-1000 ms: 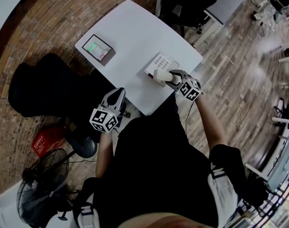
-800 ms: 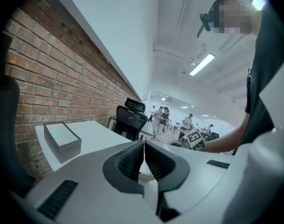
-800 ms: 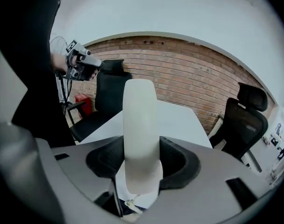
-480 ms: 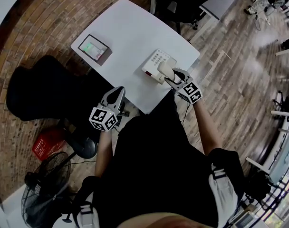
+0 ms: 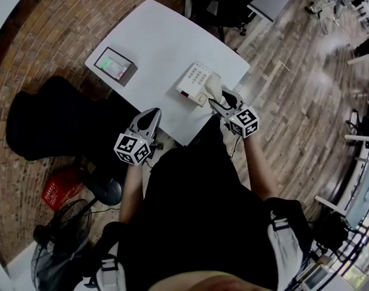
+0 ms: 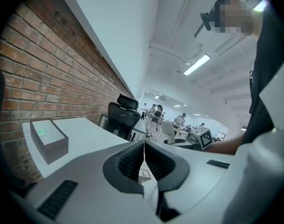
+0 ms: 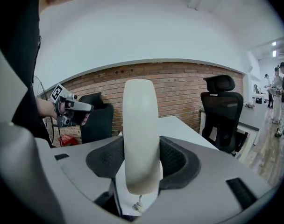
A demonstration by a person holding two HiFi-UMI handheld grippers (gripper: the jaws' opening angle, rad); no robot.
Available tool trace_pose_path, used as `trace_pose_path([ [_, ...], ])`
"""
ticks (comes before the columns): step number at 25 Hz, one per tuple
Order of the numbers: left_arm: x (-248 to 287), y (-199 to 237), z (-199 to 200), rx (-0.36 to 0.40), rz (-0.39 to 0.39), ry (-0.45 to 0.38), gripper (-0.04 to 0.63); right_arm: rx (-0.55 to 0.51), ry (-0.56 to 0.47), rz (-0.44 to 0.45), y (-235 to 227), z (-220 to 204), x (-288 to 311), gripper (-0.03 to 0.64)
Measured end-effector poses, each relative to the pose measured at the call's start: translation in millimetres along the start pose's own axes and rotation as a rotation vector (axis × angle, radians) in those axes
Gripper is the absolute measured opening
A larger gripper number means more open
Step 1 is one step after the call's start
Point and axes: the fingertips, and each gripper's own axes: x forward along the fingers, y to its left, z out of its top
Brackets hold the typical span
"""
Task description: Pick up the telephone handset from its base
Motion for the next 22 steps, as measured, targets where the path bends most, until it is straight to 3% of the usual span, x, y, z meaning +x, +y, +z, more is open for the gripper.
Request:
trace_pose_path([
  [9, 10.0, -9.1, -1.2, 0.012, -0.029, 0.016, 0.020, 0.122, -0.111, -0.045, -12.5, 3.3, -23.3, 0.207],
  [22, 6.9, -13.2, -5.4, 0.016, -0.030, 0.024, 0.020, 0.148, -0.163, -0.030, -5.1, 19.3, -47.4, 0.207],
])
